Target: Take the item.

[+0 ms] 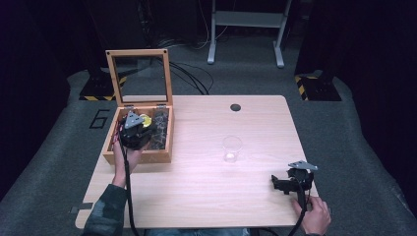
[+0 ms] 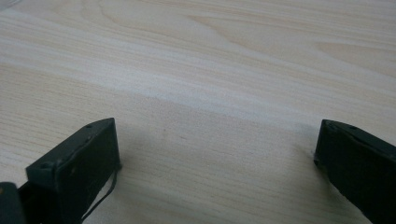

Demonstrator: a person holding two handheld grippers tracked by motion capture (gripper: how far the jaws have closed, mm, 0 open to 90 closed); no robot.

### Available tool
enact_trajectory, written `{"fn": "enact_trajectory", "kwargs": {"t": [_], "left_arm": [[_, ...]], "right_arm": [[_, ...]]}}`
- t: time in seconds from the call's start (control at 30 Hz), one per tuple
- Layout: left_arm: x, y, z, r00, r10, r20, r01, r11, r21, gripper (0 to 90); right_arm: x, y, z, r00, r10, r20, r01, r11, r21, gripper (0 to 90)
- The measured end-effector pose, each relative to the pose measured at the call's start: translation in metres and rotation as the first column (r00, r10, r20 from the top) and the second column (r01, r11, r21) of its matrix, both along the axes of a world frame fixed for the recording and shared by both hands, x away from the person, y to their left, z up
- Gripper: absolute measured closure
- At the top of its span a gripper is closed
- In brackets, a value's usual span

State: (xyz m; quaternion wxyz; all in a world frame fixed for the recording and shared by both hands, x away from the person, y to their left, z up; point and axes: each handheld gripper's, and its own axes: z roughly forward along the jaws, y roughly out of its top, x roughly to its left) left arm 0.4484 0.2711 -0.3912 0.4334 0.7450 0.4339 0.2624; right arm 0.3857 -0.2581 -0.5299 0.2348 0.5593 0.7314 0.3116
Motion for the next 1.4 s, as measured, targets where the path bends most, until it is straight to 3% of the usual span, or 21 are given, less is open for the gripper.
{"fn": "enact_trajectory", "kwargs": {"t": [0.33, 0.6, 1.13, 1.4], "left_arm": [[0.002, -0.011, 0.006, 0.9994, -0.027, 0.021, 0.027, 0.9991, -0.033, 89.7], [0.003, -0.026, 0.013, 0.9980, -0.059, 0.025, 0.059, 0.9982, -0.013, 89.7], [-0.001, -0.045, 0.019, 0.9947, -0.091, 0.048, 0.092, 0.9952, -0.032, 89.7], [0.001, -0.060, 0.022, 0.9912, -0.120, 0.055, 0.121, 0.9924, -0.020, 89.7]], "right_arm": [[0.000, 0.000, 0.000, 1.0000, -0.009, 0.003, 0.009, 1.000, 0.007, 0.0], [0.000, -0.001, 0.000, 1.0000, 0.008, 0.002, -0.008, 1.000, 0.010, 0.0], [-0.001, -0.002, 0.000, 0.9998, 0.020, 0.002, -0.020, 1.000, -0.001, 0.0], [-0.001, -0.002, 0.000, 0.9998, 0.020, -0.001, -0.020, 1.000, -0.001, 0.0]]}}
